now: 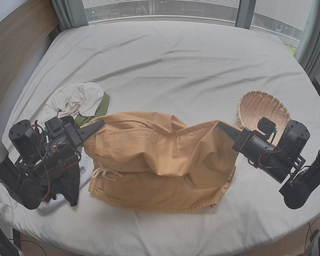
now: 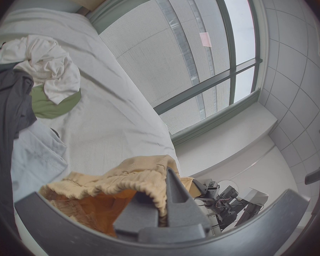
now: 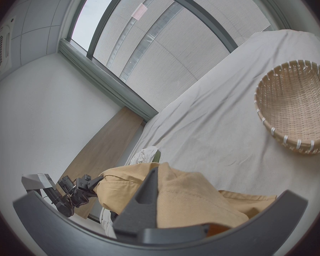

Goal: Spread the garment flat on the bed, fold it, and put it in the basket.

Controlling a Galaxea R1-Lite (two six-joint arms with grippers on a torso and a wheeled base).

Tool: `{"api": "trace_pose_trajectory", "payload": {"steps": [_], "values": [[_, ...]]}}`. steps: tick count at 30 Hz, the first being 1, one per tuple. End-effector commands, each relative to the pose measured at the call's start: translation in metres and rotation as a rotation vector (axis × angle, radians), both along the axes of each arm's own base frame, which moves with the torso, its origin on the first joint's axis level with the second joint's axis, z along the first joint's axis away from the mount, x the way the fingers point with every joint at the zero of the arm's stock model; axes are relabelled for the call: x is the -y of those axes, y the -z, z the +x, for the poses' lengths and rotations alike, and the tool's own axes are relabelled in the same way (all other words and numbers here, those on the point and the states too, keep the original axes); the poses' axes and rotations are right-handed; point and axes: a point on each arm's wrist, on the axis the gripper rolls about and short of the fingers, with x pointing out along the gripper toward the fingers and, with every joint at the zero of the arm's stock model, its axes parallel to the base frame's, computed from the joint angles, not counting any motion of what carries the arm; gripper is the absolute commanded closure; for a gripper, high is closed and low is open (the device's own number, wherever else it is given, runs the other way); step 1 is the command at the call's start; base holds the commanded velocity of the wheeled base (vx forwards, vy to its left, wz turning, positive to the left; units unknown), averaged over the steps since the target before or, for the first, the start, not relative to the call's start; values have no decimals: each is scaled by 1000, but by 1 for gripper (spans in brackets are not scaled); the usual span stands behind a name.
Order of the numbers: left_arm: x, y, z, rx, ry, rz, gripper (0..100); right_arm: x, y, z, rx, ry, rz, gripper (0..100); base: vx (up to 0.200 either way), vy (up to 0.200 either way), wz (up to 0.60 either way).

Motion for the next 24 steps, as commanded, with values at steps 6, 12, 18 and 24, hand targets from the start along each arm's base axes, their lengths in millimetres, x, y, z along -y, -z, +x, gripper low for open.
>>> {"api": "trace_pose_trajectory", "payload": {"steps": [6, 12, 18, 24], "values": [[-13, 0, -2, 23, -35, 32, 100, 19, -9, 7, 33, 29, 8, 100, 0, 0, 0], [-19, -2, -2, 31, -45, 37, 100, 18, -11, 8, 44, 18, 10, 100, 0, 0, 0], [-29, -2, -1, 30, -75, 37, 100, 17, -14, 10, 46, 17, 9, 100, 0, 0, 0], [-35, -2, -1, 29, -90, 36, 100, 17, -15, 12, 49, 17, 8, 100, 0, 0, 0]]}}
